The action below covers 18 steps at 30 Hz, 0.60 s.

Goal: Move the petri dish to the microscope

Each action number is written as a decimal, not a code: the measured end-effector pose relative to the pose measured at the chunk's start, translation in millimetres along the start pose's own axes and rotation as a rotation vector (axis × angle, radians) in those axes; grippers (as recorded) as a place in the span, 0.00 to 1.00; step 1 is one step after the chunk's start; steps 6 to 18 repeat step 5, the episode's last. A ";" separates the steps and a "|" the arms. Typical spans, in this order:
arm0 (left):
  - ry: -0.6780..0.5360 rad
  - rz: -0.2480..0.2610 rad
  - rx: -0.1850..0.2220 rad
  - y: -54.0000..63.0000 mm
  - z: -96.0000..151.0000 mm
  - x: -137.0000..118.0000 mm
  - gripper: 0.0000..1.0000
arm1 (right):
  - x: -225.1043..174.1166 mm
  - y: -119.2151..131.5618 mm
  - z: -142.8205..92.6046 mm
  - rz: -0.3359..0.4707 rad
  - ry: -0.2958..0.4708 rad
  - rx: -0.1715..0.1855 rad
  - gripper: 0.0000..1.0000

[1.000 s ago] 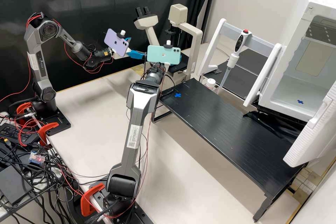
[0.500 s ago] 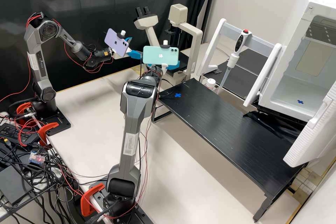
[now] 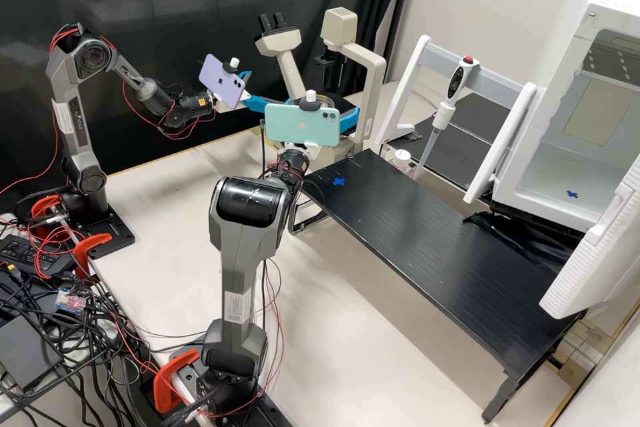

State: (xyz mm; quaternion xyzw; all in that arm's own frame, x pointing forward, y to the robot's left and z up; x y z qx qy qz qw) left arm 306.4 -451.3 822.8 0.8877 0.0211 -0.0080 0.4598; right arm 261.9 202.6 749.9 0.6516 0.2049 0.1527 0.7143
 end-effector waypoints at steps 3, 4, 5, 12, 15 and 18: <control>0.000 0.000 0.000 0.0 0.0 0.0 1.00 | -23.1 17.6 14.8 0.124 -0.070 0.005 1.00; 0.000 0.000 0.000 0.0 0.0 0.0 1.00 | -28.4 23.7 19.1 0.160 -0.091 0.009 1.00; 0.000 0.000 0.000 0.0 0.0 0.0 1.00 | -32.8 28.5 23.0 0.197 -0.114 0.016 1.00; 0.000 0.000 0.000 0.0 0.0 0.0 1.00 | -32.8 28.5 23.0 0.197 -0.114 0.016 1.00; 0.000 0.000 0.000 0.0 0.0 0.0 1.00 | -32.8 28.5 23.0 0.197 -0.114 0.016 1.00; 0.000 0.000 0.000 0.0 0.0 0.0 1.00 | -32.8 28.5 23.0 0.197 -0.114 0.016 1.00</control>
